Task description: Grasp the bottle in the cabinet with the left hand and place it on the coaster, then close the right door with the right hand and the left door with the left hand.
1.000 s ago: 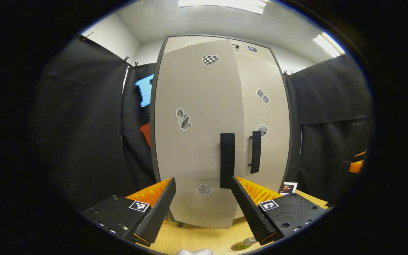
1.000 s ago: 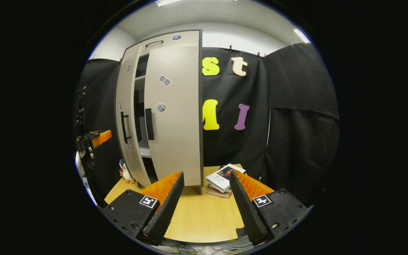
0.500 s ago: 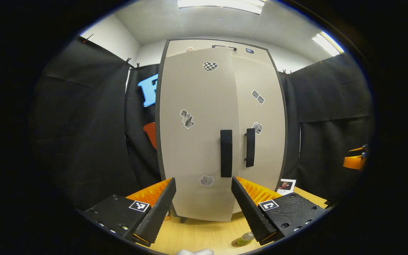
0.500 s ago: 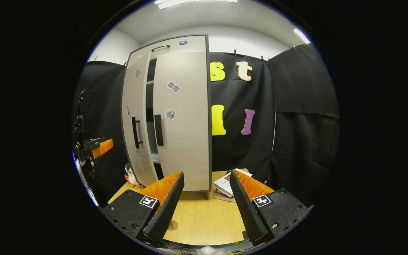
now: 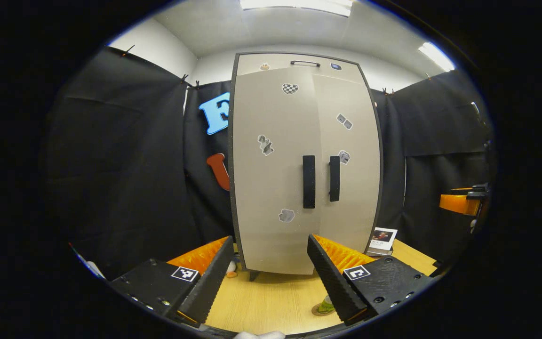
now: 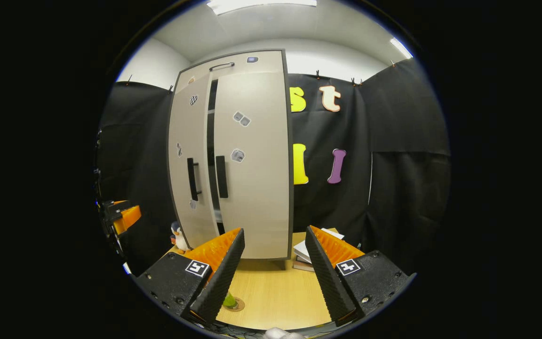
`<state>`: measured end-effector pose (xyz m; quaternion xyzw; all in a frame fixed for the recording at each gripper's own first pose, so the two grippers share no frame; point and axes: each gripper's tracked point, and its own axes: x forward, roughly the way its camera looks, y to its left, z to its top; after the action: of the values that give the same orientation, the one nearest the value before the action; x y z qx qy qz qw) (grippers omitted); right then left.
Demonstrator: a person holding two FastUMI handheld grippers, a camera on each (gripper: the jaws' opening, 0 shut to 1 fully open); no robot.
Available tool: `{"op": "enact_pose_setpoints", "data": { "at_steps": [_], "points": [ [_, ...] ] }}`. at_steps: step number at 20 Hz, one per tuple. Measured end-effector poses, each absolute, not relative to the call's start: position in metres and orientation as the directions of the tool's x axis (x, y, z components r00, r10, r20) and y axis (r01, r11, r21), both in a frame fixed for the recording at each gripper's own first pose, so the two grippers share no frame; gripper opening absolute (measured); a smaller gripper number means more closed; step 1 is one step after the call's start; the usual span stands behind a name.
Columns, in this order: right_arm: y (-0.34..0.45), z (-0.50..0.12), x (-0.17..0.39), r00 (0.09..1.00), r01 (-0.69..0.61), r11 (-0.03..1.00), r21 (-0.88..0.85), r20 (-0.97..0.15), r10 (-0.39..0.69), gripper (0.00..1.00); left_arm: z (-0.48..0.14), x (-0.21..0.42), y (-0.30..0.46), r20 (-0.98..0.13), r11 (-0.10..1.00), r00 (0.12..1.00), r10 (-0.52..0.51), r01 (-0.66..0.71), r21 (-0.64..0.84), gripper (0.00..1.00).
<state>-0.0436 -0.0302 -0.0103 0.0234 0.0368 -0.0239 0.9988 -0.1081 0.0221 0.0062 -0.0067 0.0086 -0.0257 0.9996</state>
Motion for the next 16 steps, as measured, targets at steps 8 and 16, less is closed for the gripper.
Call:
{"op": "enact_pose_setpoints", "data": {
  "at_steps": [8, 16],
  "points": [
    [-0.01, -0.022, -0.024, 0.996, 0.011, 0.999, 0.048, -0.086, -0.007, 0.81, -0.005, -0.118, 0.021, -0.045, 1.0, 0.999, -0.013, 0.011, -0.025, 0.96],
    [-0.01, -0.011, -0.018, 0.999, 0.01, 1.0, 0.022, -0.049, -0.009, 0.81, 0.003, -0.103, 0.017, -0.037, 0.999, 0.999, -0.016, 0.015, -0.045, 0.96]
  ]
}}
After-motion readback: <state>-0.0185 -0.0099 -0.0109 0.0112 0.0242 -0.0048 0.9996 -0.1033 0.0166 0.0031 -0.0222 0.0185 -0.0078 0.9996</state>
